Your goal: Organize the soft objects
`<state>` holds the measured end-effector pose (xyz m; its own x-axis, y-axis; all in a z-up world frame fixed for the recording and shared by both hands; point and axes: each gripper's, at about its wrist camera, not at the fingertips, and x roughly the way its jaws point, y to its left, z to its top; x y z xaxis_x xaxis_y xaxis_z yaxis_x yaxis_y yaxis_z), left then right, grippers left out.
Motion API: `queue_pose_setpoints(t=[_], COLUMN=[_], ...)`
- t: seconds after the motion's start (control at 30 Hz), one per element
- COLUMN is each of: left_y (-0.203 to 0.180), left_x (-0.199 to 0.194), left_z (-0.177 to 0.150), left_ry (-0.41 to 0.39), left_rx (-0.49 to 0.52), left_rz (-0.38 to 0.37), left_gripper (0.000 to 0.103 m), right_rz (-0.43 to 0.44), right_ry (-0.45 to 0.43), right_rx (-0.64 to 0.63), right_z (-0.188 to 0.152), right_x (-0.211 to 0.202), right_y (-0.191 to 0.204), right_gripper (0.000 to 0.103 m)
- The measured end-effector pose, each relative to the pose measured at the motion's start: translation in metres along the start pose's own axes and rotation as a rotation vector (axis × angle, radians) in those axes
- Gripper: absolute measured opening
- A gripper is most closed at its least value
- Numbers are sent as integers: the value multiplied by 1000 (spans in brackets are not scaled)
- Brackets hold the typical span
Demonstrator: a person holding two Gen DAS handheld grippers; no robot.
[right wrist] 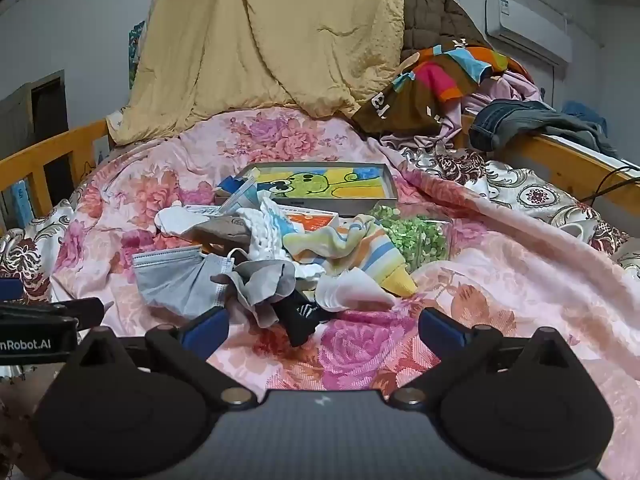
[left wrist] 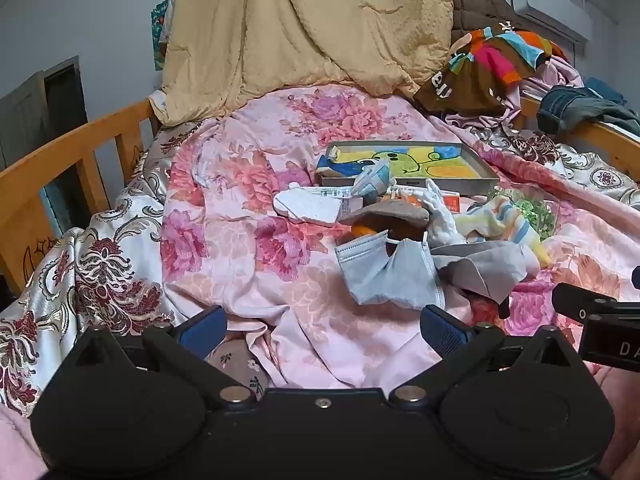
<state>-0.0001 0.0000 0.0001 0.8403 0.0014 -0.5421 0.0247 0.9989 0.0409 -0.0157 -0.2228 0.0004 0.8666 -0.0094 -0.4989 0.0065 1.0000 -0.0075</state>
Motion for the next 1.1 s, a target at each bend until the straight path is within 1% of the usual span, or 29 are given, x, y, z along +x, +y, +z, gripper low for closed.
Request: queue_pose_setpoints(t=[0.1, 0.13, 0.23, 0.4, 1.1], left_y=[0, -1, -10, -1, 1], left_x=[0, 0, 0, 1, -2], left_z=[0, 1, -3, -2, 1], left_ry=[6, 5, 5, 3, -12], left_rx=[4, 2, -2, -10, -16], left_rz=[4, 3, -2, -17, -15], left_gripper=[102, 102, 102, 102, 102], right_rz=[-5, -8, -3, -4, -4], right_ry=[2, 5, 13, 25, 25], right_rx=[-5, -9, -4, -11, -9], right_z=[0, -2, -2, -3, -4], right_x=[0, 2, 4, 6, 7], right_y=[-2, 4, 1, 2, 2], right_gripper=[103, 103, 103, 103, 103])
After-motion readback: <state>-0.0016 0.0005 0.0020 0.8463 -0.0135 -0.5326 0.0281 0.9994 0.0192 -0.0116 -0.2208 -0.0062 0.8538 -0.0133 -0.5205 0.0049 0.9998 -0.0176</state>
